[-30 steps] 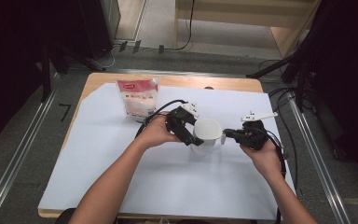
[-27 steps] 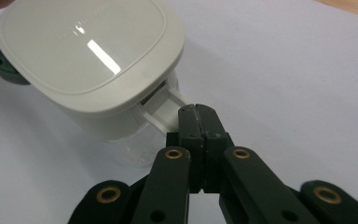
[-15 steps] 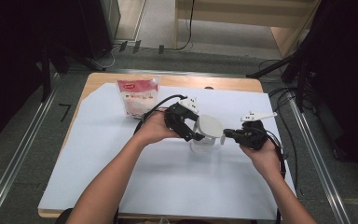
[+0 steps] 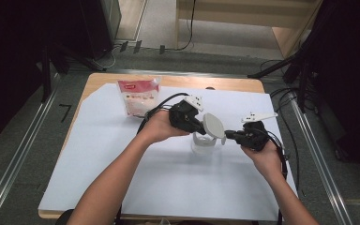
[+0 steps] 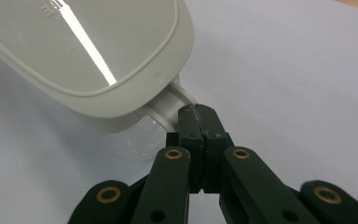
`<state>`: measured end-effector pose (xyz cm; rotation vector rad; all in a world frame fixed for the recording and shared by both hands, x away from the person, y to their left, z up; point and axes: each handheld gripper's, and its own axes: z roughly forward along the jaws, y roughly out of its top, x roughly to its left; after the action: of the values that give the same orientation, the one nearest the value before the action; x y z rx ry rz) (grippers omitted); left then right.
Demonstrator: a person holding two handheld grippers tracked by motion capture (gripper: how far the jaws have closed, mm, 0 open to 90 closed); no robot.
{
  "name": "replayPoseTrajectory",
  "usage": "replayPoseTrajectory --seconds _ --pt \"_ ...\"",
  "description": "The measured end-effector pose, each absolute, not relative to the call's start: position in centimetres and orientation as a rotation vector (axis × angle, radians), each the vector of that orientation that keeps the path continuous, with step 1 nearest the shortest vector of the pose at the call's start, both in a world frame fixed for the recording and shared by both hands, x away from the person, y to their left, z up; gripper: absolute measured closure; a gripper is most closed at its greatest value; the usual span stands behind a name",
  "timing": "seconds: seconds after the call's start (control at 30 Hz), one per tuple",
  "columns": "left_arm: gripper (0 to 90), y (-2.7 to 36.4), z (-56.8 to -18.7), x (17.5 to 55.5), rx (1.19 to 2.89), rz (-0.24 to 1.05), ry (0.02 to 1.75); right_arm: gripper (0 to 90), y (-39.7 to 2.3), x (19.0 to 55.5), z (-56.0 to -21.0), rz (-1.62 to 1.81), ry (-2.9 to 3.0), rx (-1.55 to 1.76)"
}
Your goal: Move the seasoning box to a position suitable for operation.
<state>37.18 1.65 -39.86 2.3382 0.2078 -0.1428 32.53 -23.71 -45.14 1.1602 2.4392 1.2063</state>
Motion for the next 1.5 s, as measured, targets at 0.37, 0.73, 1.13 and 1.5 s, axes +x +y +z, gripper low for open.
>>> replayPoseTrajectory --seconds 0.37,0.73,1.13,1.5 --pt "90.0 0.3 -39.2 37.6 2.346 -0.208 0.28 90.0 -23.8 32.5 -45.2 1.24 2.436 1.18" --pt "90.0 -2.0 -38.9 37.7 2.352 -0.21 0.283 90.0 -24.0 32.4 -45.4 1.298 2.42 1.206" --pt "89.9 -2.8 -39.4 37.7 2.368 -0.22 0.309 90.0 -24.0 32.3 -45.4 1.309 2.417 1.205" --pt "57.9 0.5 -38.3 37.5 2.314 -0.159 0.326 90.0 -24.7 32.1 -45.0 1.355 2.399 1.212"
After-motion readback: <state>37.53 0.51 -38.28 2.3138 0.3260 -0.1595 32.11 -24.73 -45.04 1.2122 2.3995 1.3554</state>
